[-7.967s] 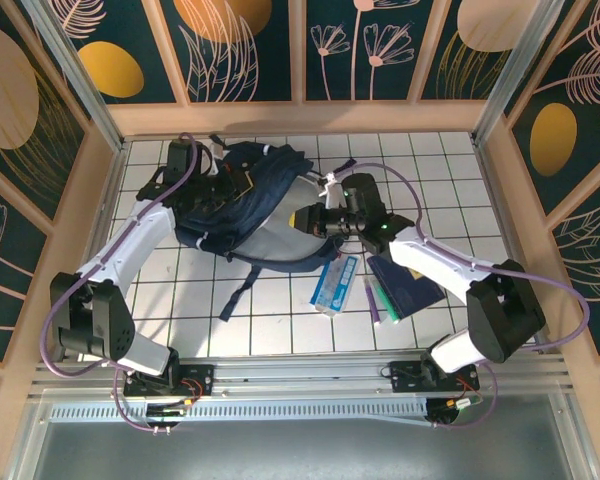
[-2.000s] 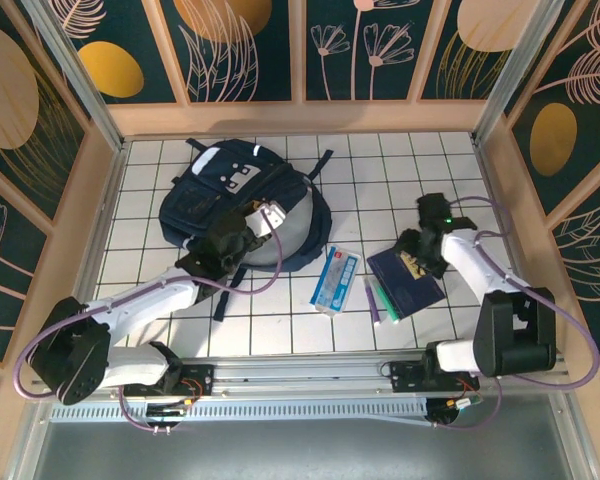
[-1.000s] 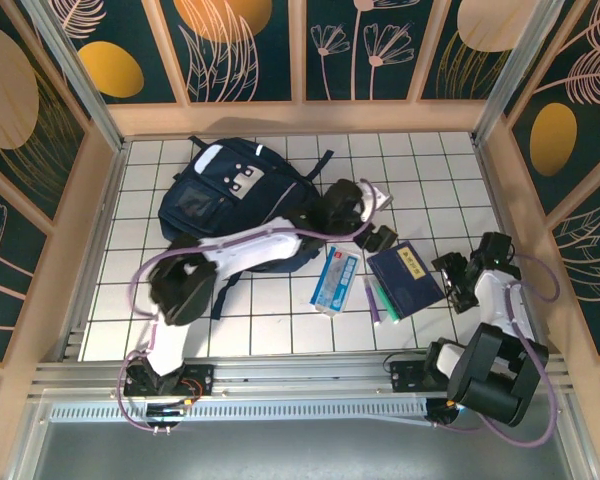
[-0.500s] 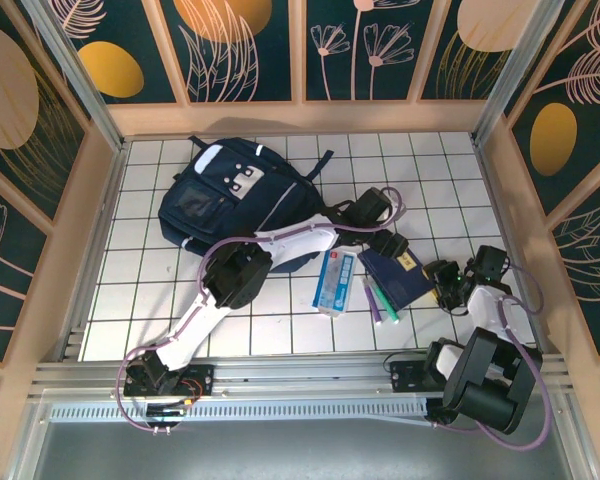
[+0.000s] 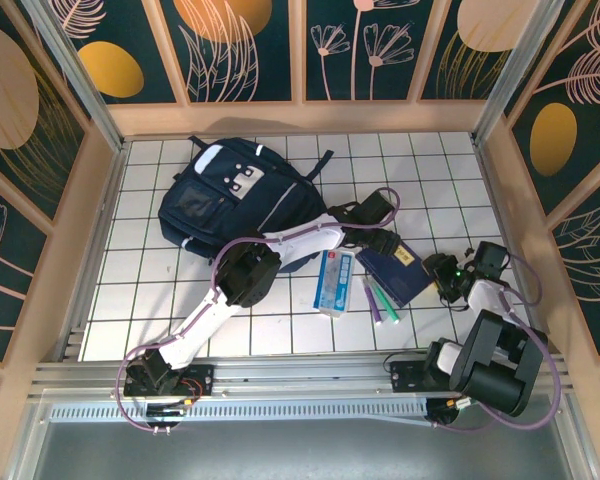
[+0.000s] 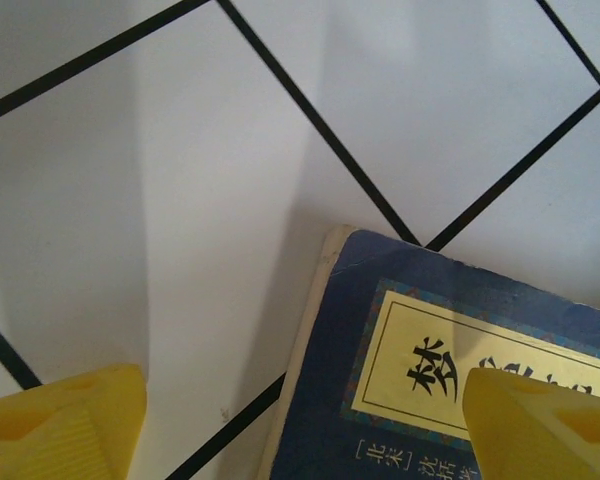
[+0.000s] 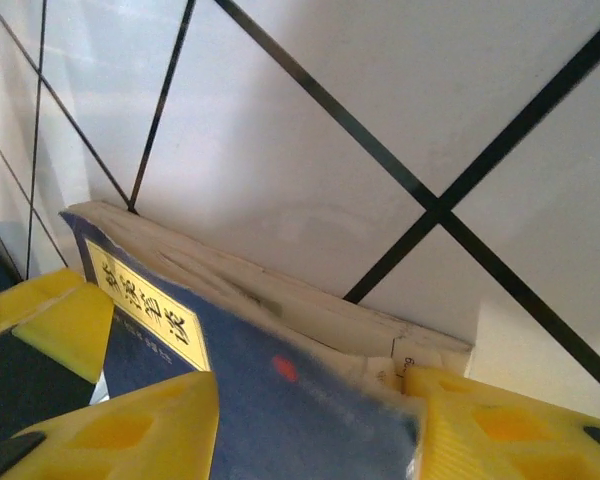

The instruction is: Pack the student bag

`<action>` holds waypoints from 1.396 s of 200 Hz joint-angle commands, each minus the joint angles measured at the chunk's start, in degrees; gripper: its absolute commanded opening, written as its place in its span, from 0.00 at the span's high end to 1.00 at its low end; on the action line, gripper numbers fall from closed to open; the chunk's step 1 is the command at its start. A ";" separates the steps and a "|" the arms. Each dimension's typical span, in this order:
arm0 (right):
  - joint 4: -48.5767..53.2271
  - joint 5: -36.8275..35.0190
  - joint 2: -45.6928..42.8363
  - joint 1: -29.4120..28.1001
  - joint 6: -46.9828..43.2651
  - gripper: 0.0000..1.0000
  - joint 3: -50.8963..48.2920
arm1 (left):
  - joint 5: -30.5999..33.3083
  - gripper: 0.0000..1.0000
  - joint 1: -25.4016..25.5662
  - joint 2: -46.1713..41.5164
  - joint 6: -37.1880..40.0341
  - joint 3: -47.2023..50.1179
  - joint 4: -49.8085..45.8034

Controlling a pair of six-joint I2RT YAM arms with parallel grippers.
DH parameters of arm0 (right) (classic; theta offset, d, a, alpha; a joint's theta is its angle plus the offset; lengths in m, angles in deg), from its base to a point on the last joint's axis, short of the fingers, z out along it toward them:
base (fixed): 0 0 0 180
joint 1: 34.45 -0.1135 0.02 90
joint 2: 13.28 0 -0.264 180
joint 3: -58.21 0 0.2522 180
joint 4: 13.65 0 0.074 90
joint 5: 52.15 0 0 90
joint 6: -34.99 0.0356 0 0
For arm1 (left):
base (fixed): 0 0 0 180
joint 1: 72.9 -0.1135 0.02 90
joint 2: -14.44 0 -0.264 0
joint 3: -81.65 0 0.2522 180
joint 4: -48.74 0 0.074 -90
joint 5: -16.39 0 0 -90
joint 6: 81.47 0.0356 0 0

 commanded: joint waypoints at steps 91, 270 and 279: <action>15.64 -18.73 1.13 -4.06 8.49 0.21 7.92 | -3.68 0.31 -0.55 0.46 0.01 -1.02 -1.11; 19.30 -29.92 17.71 -17.69 0.16 0.24 30.54 | -8.66 0.25 -4.72 -16.88 -23.64 12.45 -8.74; 18.45 -27.41 18.31 -17.93 -3.33 0.28 31.19 | -9.19 0.26 -4.39 -16.68 -24.18 12.99 -8.07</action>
